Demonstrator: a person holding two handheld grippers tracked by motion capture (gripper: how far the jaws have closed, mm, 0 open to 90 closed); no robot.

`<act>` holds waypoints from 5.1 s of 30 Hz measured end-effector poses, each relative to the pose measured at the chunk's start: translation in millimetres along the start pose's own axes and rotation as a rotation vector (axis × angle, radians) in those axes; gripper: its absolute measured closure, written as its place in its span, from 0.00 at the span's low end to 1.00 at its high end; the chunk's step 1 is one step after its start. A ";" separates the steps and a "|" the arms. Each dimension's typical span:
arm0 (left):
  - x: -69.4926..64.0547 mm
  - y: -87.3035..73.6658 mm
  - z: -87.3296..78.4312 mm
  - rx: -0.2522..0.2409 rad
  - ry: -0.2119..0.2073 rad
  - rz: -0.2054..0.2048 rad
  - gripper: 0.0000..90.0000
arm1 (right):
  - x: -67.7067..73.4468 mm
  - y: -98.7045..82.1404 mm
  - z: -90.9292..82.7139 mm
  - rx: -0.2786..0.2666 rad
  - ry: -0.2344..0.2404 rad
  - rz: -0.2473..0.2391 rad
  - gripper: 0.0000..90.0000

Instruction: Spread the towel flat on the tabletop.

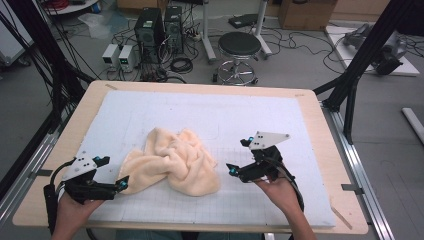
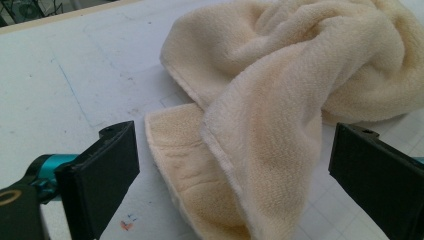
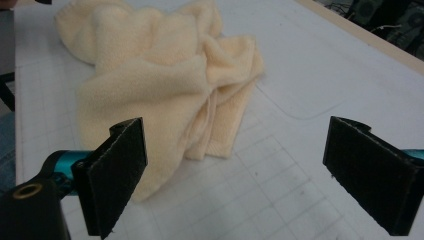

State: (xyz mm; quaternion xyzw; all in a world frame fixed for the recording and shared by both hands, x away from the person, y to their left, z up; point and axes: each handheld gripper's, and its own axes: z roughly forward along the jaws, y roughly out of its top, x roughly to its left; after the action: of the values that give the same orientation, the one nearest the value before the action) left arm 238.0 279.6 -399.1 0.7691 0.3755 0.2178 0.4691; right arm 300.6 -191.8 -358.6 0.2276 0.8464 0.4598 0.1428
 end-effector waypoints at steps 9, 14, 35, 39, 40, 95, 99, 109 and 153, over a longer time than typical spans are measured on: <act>1.3 -0.4 -1.4 0.002 0.004 -0.002 0.07 | 7.0 31.7 21.5 0.015 0.063 -0.048 0.11; 2.1 -0.6 -2.3 0.001 0.004 -0.002 0.07 | 11.9 48.2 38.9 0.026 0.111 -0.067 0.11; 3.6 -1.3 -2.5 0.000 0.008 -0.008 0.07 | 33.6 62.1 104.7 0.139 0.247 -0.122 0.16; 4.0 -1.4 -2.4 0.001 0.008 -0.008 0.07 | 37.5 59.1 118.9 0.175 0.261 -0.138 0.18; 3.9 -1.4 -2.3 0.000 0.008 -0.007 0.07 | 38.0 57.3 124.8 0.189 0.258 -0.136 0.19; -56.0 65.5 64.5 -0.012 -0.214 0.133 0.09 | -29.5 26.1 0.0 0.189 0.194 -0.049 0.86; -63.6 67.0 81.3 0.000 -0.243 0.151 0.13 | -32.8 -3.8 29.1 0.224 0.206 0.000 0.82; -80.4 70.5 119.8 0.057 -0.334 0.188 0.35 | -36.2 -8.0 11.9 0.177 0.151 0.033 0.55; -44.7 53.7 106.1 0.166 -0.345 0.148 0.93 | -19.7 -62.3 20.9 0.293 0.210 -0.038 0.88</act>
State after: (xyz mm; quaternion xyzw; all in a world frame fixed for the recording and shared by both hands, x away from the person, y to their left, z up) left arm 303.1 170.5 -400.1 0.8565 0.2485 0.0849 0.4443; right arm 311.0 -216.6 -421.7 0.1808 0.9188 0.3499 0.0274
